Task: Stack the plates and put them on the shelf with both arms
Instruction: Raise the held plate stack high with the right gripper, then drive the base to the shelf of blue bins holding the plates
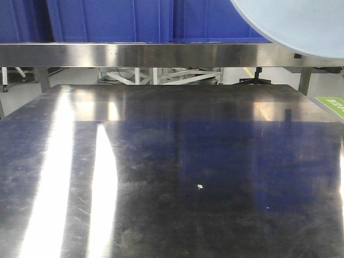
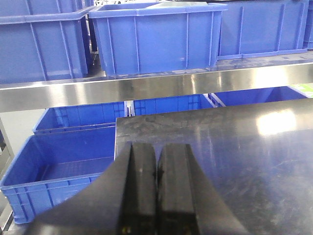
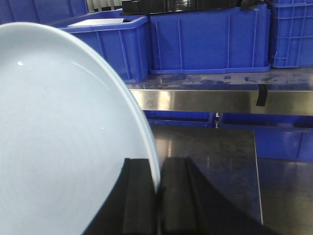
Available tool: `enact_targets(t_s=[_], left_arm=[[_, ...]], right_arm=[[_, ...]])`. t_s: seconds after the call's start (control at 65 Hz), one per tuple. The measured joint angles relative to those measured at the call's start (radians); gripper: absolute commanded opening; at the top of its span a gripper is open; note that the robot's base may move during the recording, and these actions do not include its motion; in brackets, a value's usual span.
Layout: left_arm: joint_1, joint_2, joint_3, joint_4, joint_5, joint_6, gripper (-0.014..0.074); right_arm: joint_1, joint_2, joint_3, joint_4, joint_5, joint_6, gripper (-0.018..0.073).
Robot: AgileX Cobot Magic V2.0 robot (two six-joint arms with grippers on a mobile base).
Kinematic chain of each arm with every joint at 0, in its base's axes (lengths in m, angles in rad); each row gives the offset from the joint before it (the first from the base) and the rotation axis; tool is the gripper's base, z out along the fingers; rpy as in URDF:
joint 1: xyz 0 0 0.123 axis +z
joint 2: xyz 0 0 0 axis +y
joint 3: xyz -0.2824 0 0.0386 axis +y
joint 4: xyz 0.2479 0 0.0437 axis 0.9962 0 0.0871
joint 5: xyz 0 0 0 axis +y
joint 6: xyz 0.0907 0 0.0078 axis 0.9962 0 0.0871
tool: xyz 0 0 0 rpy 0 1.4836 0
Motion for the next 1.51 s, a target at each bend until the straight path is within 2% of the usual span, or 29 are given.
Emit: enact_targets(t_s=[1.508], left_arm=[[0.000,0.000,0.000,0.000,0.000,0.000,0.0082]], right_arm=[[-0.001,0.000,0.000,0.000,0.000,0.000,0.0048]])
